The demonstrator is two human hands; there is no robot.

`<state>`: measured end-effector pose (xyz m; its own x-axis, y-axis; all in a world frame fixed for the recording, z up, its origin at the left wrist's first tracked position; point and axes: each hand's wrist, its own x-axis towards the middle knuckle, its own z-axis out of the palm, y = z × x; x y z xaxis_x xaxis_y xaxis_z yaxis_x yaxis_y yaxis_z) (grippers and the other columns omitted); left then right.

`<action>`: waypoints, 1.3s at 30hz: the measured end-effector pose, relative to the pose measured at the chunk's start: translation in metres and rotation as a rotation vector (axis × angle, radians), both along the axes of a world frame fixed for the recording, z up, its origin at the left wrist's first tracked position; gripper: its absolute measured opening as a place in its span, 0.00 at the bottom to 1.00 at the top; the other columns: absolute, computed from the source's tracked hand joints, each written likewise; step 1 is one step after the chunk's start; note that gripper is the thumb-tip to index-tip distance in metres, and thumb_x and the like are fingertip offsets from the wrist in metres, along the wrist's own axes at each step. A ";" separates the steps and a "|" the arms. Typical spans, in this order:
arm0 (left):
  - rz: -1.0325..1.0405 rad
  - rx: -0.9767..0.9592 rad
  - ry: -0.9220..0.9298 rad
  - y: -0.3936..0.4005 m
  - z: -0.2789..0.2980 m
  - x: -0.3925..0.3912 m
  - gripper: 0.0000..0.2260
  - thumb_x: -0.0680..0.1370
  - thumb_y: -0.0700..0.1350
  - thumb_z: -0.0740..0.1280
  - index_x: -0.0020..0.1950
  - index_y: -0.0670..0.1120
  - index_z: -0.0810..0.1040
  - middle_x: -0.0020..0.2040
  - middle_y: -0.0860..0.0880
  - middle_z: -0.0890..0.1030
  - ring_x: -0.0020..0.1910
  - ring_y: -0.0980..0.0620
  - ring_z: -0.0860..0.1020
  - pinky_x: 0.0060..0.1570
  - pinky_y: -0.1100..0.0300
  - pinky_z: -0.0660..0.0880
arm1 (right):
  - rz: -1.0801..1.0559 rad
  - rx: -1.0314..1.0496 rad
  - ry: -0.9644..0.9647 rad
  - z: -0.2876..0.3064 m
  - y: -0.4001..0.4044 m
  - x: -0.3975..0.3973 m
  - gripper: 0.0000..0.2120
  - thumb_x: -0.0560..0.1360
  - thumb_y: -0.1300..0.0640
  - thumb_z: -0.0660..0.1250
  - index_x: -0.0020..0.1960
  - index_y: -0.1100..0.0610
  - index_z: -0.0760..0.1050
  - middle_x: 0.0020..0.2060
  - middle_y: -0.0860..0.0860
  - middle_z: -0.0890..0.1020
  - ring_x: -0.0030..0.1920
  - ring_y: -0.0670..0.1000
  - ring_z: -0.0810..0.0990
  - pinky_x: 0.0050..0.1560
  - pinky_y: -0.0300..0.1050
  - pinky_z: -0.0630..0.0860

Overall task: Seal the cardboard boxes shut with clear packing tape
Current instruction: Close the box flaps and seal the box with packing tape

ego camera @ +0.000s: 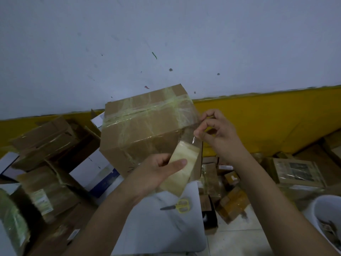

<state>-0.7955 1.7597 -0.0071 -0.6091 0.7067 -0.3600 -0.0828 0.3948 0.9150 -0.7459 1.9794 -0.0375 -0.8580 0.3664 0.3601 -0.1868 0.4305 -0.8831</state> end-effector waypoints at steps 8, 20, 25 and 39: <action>-0.212 -0.082 0.196 0.012 0.030 -0.013 0.09 0.77 0.55 0.71 0.50 0.51 0.83 0.42 0.52 0.85 0.40 0.55 0.83 0.44 0.59 0.77 | -0.214 -0.217 0.107 0.010 0.012 0.003 0.11 0.72 0.61 0.75 0.34 0.51 0.77 0.49 0.45 0.71 0.53 0.44 0.73 0.47 0.35 0.73; -0.362 -0.229 0.194 -0.021 0.055 -0.048 0.18 0.66 0.70 0.74 0.47 0.59 0.84 0.45 0.51 0.86 0.44 0.51 0.85 0.45 0.61 0.80 | -0.396 -0.449 0.147 -0.005 0.037 -0.008 0.14 0.74 0.60 0.73 0.32 0.49 0.77 0.51 0.48 0.73 0.52 0.51 0.76 0.56 0.54 0.79; -0.395 -0.446 0.580 -0.049 0.077 -0.072 0.33 0.69 0.77 0.63 0.41 0.46 0.81 0.32 0.48 0.76 0.31 0.53 0.75 0.32 0.63 0.68 | -0.525 -0.570 0.086 -0.015 0.056 -0.009 0.21 0.78 0.59 0.69 0.28 0.45 0.75 0.61 0.65 0.75 0.54 0.52 0.79 0.55 0.53 0.81; -0.247 -0.476 0.957 -0.072 0.089 -0.104 0.36 0.56 0.87 0.49 0.40 0.62 0.79 0.30 0.59 0.79 0.30 0.59 0.77 0.30 0.65 0.71 | -0.488 -0.681 -0.077 -0.043 0.021 -0.040 0.10 0.79 0.58 0.68 0.41 0.61 0.75 0.50 0.70 0.77 0.45 0.52 0.81 0.57 0.51 0.77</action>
